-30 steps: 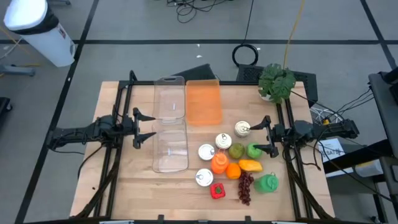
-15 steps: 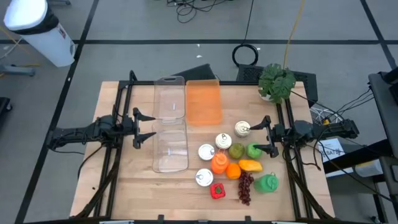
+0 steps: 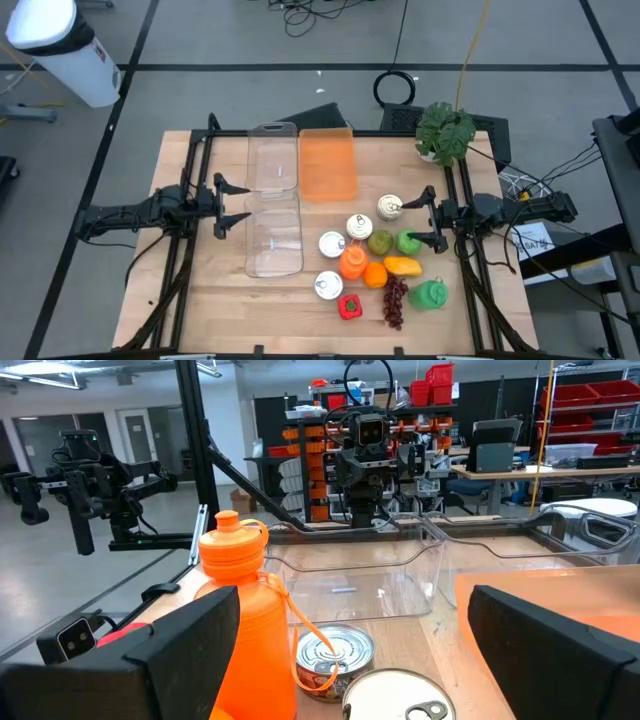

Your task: Pick & Place Food Item

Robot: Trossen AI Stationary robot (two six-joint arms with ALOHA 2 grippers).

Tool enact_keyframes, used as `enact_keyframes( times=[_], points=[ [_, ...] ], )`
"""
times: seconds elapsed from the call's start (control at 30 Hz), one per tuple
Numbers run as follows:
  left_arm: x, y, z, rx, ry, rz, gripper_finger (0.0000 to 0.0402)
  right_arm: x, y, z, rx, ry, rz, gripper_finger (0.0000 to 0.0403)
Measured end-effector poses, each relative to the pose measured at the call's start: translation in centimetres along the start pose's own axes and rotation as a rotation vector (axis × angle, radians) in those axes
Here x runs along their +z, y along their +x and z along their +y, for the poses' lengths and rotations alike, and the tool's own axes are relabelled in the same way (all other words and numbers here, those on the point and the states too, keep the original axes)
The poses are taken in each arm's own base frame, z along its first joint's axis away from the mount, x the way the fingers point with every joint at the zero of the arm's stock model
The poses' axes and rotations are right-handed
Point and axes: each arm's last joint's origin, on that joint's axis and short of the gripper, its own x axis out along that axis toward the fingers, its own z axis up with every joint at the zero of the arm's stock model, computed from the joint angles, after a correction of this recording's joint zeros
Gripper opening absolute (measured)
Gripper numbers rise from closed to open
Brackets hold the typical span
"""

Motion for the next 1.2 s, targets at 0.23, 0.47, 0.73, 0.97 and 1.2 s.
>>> enact_keyframes(
  times=[0.23,0.47,0.73,0.97,1.2],
  points=[
    [0.0,0.0,0.0,0.0,0.0,0.0,0.0335,0.01,0.0,0.0,0.0,0.0,0.0,0.0373],
    [0.0,0.0,0.0,0.0,0.0,0.0,0.0335,0.01,0.0,0.0,0.001,0.0,0.0,0.0373],
    [0.0,0.0,0.0,0.0,0.0,0.0,0.0335,0.0,0.0,0.0,0.0,0.0,0.0,0.0373],
    [0.0,0.0,0.0,0.0,0.0,0.0,0.0335,0.0,0.0,0.01,0.001,0.0,0.0,0.0373],
    [0.0,0.0,0.0,0.0,0.0,0.0,0.0335,0.21,0.0,0.02,0.005,0.047,-0.022,0.0373]
  ],
)
